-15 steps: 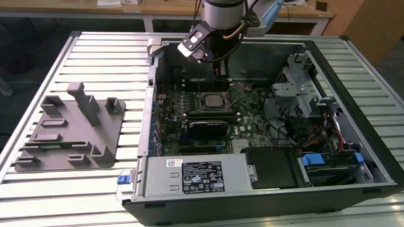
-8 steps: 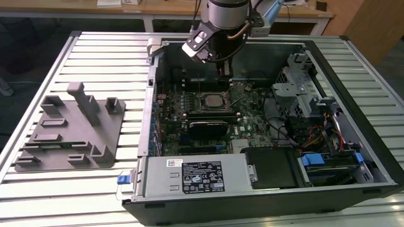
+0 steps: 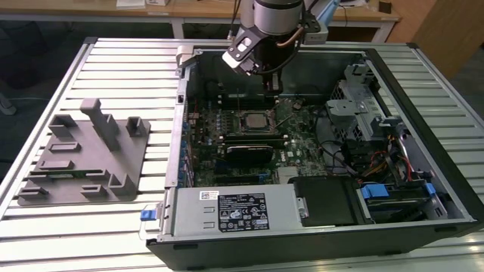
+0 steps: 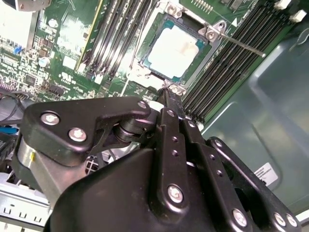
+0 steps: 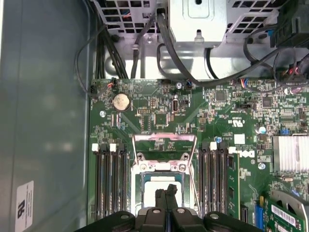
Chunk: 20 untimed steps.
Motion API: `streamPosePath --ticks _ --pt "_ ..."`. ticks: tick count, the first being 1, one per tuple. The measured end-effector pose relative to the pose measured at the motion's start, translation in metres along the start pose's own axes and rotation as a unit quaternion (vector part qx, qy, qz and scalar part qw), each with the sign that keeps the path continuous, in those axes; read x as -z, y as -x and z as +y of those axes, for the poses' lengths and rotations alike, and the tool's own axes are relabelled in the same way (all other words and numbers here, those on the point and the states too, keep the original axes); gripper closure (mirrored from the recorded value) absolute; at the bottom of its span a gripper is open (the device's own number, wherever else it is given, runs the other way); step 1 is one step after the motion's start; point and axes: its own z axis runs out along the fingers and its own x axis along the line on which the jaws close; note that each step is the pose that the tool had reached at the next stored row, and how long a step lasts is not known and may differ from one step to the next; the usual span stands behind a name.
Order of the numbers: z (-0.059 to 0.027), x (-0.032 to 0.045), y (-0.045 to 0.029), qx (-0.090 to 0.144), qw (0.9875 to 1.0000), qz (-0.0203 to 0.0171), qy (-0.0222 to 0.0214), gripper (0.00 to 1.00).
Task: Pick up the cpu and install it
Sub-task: 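Close the cpu cover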
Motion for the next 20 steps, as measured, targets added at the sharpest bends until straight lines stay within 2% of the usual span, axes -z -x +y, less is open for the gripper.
streamPosePath --ticks 20 --pt "0.0291 -0.0019 -0.0005 0.0 1.0 0.0 0.0 0.89"
